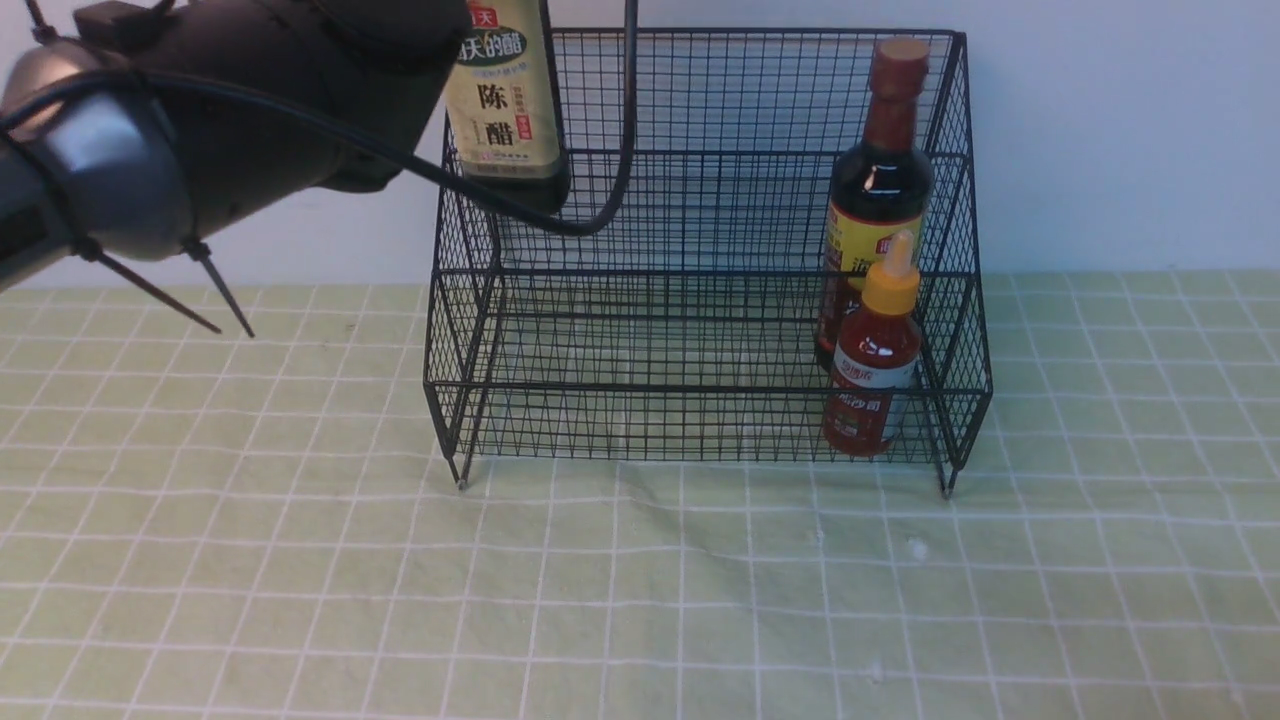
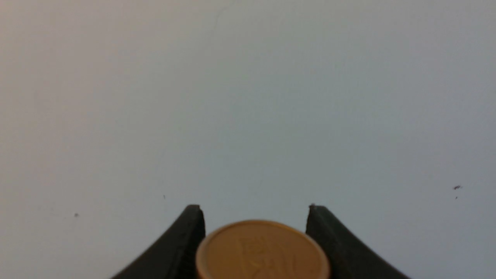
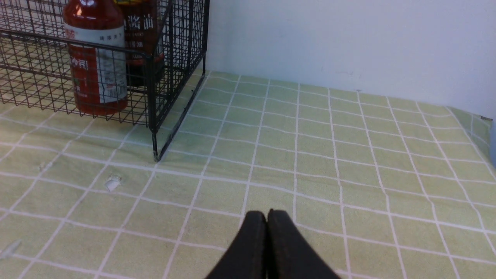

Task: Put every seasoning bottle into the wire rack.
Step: Use the left arm to put the condiment bottle back on the shelf

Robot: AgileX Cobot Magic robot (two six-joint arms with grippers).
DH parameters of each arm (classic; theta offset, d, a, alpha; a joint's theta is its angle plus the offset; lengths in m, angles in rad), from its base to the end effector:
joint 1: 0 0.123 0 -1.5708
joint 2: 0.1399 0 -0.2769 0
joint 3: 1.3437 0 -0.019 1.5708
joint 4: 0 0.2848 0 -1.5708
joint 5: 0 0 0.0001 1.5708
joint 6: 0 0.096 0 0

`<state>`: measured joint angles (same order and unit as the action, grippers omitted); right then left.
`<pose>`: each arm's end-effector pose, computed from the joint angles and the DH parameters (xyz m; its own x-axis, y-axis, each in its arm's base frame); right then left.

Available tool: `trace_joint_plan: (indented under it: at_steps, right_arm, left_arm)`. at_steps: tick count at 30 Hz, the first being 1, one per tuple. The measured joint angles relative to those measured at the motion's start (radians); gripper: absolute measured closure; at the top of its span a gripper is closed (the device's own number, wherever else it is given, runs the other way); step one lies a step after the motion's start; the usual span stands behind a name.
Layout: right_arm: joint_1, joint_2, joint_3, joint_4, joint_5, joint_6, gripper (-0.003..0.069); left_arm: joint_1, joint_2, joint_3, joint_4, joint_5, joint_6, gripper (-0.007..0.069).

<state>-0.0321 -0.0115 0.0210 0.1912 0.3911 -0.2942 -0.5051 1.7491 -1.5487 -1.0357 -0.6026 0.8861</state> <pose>0.0993 0.0038 0.1705 -0.2956 -0.1071 -0.9493 -0.0720 0.9934 -0.0897 0.4195 -0.1786 0.3913 0.1938 -0.1680 -0.9666 0.0183 0.9857 -0.1676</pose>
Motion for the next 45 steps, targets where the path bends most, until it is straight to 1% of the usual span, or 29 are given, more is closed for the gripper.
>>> trace_joint_plan:
  at_steps: [8,12,18,20,25,33,36,38,45]
  right_arm:
    - [0.0,0.0,0.0,0.0,0.0,-0.001,0.0673]
    - [0.0,0.0,0.0,0.0,0.0,-0.001,0.0673]
    - [0.0,0.0,0.0,0.0,0.0,-0.001,0.0673]
    - [0.0,0.0,0.0,0.0,0.0,-0.001,0.0673]
    - [0.0,0.0,0.0,0.0,0.0,-0.002,0.0673]
    - [0.0,0.0,0.0,0.0,0.0,-0.002,0.0673]
    - [0.0,0.0,0.0,0.0,0.0,-0.002,0.0673]
    - [0.0,0.0,0.0,0.0,0.0,-0.002,0.0673]
    - [0.0,0.0,0.0,0.0,0.0,-0.002,0.0673]
  left_arm:
    - [0.0,0.079,-0.005,-0.001,0.002,-0.001,0.0323]
    - [0.0,0.109,-0.005,-0.008,0.032,0.001,0.0323]
    - [0.0,0.148,-0.006,-0.105,0.062,0.029,0.0323]
    - [0.0,0.164,-0.006,-0.135,0.065,0.064,0.0323]
    - [0.0,0.187,-0.006,-0.155,0.076,0.123,0.0323]
    - [0.0,0.189,-0.006,-0.207,0.08,0.144,0.0323]
    - [0.0,0.189,-0.006,-0.251,0.08,0.181,0.0323]
    - [0.0,0.189,-0.006,-0.307,0.079,0.246,0.0323]
    - [0.0,0.186,-0.009,-0.395,0.088,0.391,0.0312]
